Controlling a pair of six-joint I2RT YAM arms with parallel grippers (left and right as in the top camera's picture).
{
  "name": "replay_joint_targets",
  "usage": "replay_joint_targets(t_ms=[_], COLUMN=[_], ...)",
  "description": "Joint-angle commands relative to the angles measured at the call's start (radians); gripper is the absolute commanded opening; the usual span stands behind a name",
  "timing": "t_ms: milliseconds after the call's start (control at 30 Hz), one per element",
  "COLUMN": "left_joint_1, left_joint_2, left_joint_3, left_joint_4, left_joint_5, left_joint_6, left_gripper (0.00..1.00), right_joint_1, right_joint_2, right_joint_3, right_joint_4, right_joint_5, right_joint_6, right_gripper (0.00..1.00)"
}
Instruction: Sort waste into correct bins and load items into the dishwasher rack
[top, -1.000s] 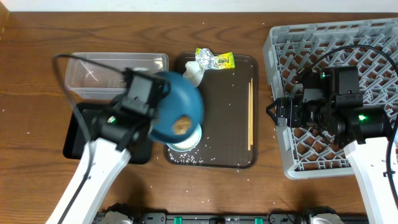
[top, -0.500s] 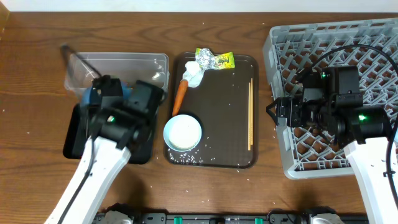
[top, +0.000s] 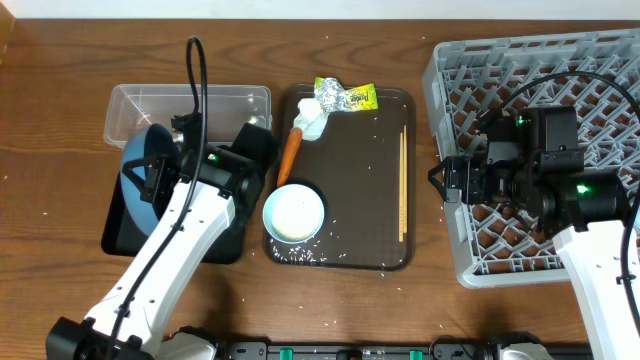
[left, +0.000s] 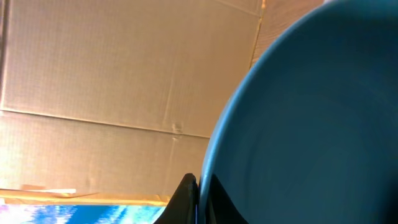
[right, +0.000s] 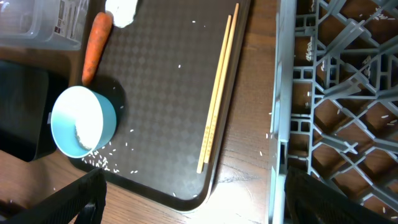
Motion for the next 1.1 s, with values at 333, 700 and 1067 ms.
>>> replay_joint_targets(t_ms=[333,700,1067], left_joint_1=[-0.024,-0.068,-0.081], left_joint_2=[-0.005,-0.005,-0.006], left_joint_3=[0.018,0.018,0.018], left_joint_4=[0.034,0.011,0.004], left_joint_5=[0.033,-0.052,-0.081], left_joint_6=[0.058,0.096,0.078], left_gripper=[0.06,0.06,0.06], right_joint_1=[0.012,0.012,0.012], right_joint_2=[-0.002,-0.002,-0.002], right_joint_3=[0.001,0.001,0.001], right_joint_4=[0.002,0.005,0.002], right_joint_5=[0.004,0.004,0.003], right_joint_6=[-0.015,-0.014,-0.014], right_gripper=[0.85,0.85,0.85])
